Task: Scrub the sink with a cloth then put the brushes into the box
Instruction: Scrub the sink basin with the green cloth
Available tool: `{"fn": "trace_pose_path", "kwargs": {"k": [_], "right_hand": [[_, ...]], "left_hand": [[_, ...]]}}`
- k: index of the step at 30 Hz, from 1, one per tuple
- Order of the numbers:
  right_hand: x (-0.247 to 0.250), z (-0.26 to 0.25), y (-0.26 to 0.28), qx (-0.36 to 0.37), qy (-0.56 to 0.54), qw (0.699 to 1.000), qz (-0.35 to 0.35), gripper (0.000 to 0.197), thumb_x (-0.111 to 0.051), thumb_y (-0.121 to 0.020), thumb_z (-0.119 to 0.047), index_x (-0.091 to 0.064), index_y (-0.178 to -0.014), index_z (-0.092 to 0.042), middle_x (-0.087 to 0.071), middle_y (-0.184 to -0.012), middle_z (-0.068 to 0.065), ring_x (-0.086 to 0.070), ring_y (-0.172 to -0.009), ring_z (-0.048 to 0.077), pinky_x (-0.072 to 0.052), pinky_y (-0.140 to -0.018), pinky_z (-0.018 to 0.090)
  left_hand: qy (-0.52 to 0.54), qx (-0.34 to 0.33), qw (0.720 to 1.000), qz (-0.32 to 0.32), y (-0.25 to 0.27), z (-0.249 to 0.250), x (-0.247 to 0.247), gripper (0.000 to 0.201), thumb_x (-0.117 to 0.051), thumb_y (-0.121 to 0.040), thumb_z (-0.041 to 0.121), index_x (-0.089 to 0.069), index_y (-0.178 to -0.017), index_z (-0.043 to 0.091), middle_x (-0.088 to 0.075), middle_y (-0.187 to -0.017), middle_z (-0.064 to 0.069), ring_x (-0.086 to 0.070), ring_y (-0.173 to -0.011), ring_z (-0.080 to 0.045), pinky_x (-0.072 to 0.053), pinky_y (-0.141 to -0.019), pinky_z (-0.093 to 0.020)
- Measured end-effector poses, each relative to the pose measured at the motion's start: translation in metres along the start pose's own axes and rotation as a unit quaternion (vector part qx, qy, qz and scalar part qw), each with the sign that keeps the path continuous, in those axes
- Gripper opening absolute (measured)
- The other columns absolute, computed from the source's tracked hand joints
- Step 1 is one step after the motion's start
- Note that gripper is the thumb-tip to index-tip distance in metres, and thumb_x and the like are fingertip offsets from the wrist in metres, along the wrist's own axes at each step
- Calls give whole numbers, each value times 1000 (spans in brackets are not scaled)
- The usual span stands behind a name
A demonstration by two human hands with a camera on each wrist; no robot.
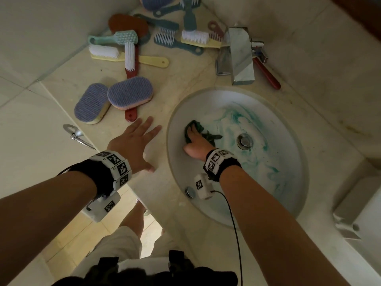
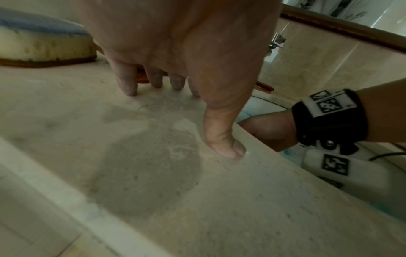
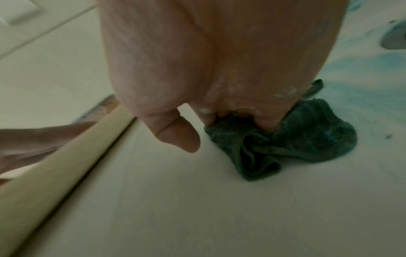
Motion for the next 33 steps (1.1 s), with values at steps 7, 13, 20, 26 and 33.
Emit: {"fn": "trace_pose_path", "kwargs": {"k": [7,13,20,26,33], "right_hand": [[-17,8,10,8,30,998,-47,83,-47,-91,-15,6,-155,-15,15,-162,0,3,-150,22,-5,-121,33],[14,-10,-10,-46,21,998,28,88,-48,-88,-11,10,-154,-10,16,-162,4,3,-150,30,-9,-122,40],[-23,-4,5,-43,-13,998,-33,92,-52,-87,-18,12,-153,-10,11,-163,6,-1,-150,29,-13,-122,41],[14,-16,-16,-91,12,995,49,93,-51,-87,-20,13,-152,-4,18,-161,11,2,-149,34,-9,-122,44],[-6,-24,-4,-85,-27,996,-6,89,-49,-89,-20,12,-153,-3,15,-162,11,-4,-149,31,-13,-122,40]], "left_hand": [[0,3,1000,3,-1,0,1,126,-77,-63,62,16,-147,45,27,-155,17,15,-146,-12,-26,-117,-45],[-3,5,1000,-2,-2,0,-2,127,-77,-63,62,17,-147,44,27,-155,15,16,-146,-14,-25,-117,-46],[-10,2,1000,-10,-1,2,1,127,-76,-64,62,17,-148,42,27,-156,13,15,-147,-15,-21,-119,-42],[-6,0,1000,-10,-1,2,1,126,-75,-65,62,18,-147,43,28,-155,14,15,-147,-15,-22,-118,-42],[-8,3,1000,-17,2,3,3,125,-76,-66,61,18,-147,43,29,-155,14,16,-146,-15,-26,-116,-42]]}}
Point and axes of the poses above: each hand's wrist, its own y-axis away from the middle knuckle, its own x-axis out of the back of the hand, z = x × y, the point moved 2 cm from there along -y, towards the middle knuckle
